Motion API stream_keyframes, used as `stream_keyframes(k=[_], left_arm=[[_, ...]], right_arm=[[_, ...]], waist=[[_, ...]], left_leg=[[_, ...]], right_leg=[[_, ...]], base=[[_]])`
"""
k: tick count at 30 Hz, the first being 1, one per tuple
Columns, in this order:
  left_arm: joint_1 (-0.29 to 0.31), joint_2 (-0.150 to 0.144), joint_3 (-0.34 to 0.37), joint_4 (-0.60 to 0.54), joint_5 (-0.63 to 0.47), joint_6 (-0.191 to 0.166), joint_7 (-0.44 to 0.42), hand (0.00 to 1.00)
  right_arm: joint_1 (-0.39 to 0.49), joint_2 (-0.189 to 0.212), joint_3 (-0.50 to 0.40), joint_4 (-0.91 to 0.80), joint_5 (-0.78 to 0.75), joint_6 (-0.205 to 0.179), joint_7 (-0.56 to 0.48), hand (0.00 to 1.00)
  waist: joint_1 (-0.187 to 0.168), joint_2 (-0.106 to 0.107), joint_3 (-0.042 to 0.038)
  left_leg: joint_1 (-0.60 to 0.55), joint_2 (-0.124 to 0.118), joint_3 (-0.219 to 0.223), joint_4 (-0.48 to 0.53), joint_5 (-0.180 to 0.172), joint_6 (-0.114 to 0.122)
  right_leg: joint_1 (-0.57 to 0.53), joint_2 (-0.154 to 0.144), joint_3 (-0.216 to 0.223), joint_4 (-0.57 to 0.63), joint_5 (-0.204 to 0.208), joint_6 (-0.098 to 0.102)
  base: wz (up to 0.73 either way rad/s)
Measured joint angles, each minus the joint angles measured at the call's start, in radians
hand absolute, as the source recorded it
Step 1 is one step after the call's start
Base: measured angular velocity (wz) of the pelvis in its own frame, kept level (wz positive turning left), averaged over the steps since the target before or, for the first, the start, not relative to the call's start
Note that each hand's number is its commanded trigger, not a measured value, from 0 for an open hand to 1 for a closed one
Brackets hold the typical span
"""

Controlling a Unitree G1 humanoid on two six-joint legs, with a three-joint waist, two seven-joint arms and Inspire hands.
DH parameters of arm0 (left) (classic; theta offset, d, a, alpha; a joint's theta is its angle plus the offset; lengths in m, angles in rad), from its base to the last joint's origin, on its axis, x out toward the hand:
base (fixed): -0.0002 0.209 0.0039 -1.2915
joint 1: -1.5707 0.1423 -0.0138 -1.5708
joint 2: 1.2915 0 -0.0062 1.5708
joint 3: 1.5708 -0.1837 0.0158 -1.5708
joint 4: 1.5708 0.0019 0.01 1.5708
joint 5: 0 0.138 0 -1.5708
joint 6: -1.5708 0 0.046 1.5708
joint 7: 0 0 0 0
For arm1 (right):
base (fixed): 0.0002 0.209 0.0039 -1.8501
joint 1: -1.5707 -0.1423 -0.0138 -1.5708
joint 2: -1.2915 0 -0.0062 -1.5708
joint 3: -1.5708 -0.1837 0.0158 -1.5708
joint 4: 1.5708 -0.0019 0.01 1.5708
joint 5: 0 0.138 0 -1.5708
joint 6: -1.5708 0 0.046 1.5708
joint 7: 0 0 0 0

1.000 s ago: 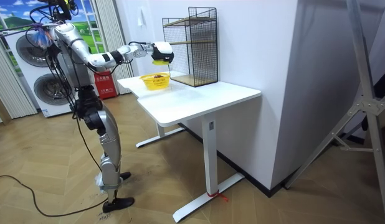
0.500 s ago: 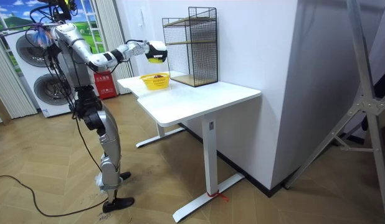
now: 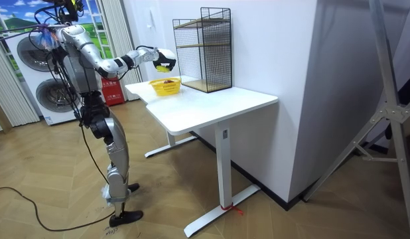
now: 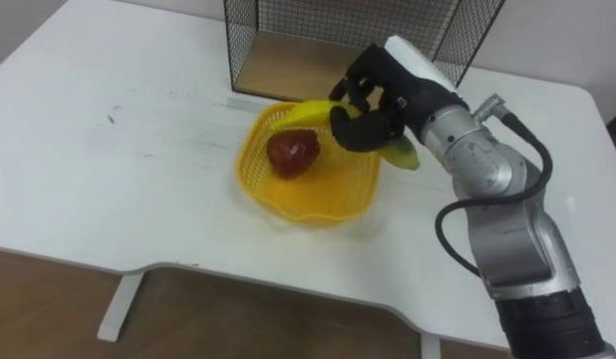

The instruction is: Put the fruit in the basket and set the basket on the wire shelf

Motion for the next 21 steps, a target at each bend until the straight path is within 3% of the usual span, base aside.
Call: stream_keyframes(k=[3, 4, 5, 6, 7, 21], left_arm=[[0.000, 0.000, 0.000, 0.000, 0.000, -0.006, 0.000, 0.00], [0.000, 0.000, 0.000, 0.000, 0.000, -0.007, 0.000, 0.00], [0.000, 0.000, 0.000, 0.000, 0.000, -0.007, 0.000, 0.00], [0.000, -0.001, 0.000, 0.000, 0.000, -0.007, 0.000, 0.00], [0.000, -0.001, 0.000, 0.000, 0.000, -0.007, 0.000, 0.00], [0.000, -0.001, -0.001, 0.000, 0.000, -0.007, 0.000, 0.00]], right_arm=[[0.000, 0.000, 0.010, 0.000, 0.002, 0.000, 0.000, 1.00], [0.000, 0.000, 0.010, 0.000, 0.001, 0.000, 0.000, 0.66], [0.001, 0.001, 0.010, 0.000, 0.000, 0.000, 0.000, 0.40], [0.002, 0.001, 0.010, 0.000, -0.001, 0.000, 0.000, 0.04], [0.002, 0.001, 0.010, 0.000, -0.001, 0.000, 0.000, 0.00], [0.021, 0.002, 0.011, 0.000, 0.007, 0.000, 0.013, 0.00]], waist=[[0.006, 0.000, 0.0001], [0.007, 0.000, 0.0001], [0.010, 0.000, 0.0001], [0.012, 0.000, 0.0001], [0.013, 0.000, 0.0002], [0.015, 0.001, 0.0003]], left_leg=[[0.000, 0.000, 0.000, -0.001, 0.000, 0.000], [-0.001, 0.000, 0.000, -0.002, 0.000, 0.000], [-0.001, 0.000, -0.001, -0.004, 0.000, 0.000], [-0.001, 0.000, -0.001, -0.004, 0.000, 0.000], [-0.001, 0.000, -0.001, -0.004, 0.000, 0.000], [-0.002, 0.000, -0.004, -0.004, 0.000, 0.000]], right_leg=[[0.001, 0.000, 0.000, 0.000, 0.000, 0.000], [0.001, 0.000, 0.000, 0.000, 0.000, 0.000], [0.001, 0.000, 0.000, 0.000, 0.000, 0.000], [0.002, 0.000, 0.000, 0.000, 0.000, 0.000], [0.002, 0.000, 0.000, 0.000, 0.000, 0.000], [0.003, 0.000, -0.002, 0.000, 0.000, 0.000]], base=[[0.00], [0.00], [0.00], [0.00], [0.00], [0.00]])
